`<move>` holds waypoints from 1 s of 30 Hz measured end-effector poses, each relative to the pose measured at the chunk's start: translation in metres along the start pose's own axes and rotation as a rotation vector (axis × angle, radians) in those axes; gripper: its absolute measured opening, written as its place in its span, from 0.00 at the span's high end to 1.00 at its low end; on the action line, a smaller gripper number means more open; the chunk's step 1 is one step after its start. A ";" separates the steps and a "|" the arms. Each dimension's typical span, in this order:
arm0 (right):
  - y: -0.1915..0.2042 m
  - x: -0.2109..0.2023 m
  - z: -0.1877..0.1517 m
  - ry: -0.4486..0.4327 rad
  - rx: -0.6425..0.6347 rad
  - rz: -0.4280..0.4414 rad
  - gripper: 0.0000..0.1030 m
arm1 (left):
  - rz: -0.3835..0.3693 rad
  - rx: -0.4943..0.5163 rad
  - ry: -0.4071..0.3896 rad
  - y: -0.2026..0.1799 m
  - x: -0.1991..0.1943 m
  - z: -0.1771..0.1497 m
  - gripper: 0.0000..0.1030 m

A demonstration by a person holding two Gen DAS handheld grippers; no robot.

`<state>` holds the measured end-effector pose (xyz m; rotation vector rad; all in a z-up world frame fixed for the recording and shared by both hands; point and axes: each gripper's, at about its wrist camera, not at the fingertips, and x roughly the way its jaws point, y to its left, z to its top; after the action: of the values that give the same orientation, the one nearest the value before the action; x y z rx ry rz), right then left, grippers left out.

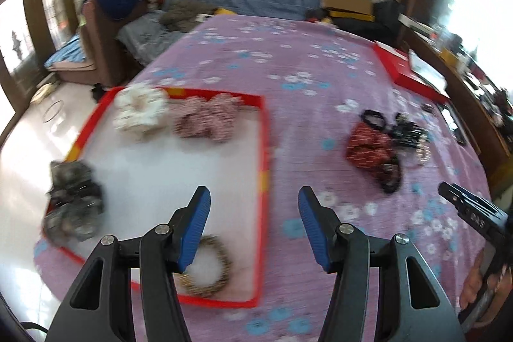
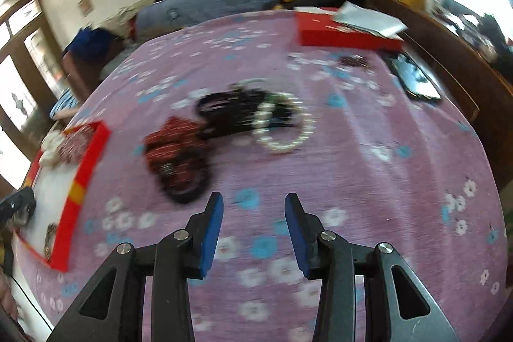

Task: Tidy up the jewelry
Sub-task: 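Grasp the red polka-dot scrunchie with the left tool while the right tool grasps the pearl bracelet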

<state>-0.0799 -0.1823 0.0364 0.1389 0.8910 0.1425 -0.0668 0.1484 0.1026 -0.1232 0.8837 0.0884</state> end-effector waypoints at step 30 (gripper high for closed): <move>-0.039 0.078 0.049 -0.018 -0.002 -0.053 0.65 | -0.212 0.065 0.163 -0.108 0.162 0.060 0.46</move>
<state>0.0088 -0.2097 0.0003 0.1145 0.8753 0.0930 0.0954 0.0548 0.0219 -0.1643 1.0298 -0.1505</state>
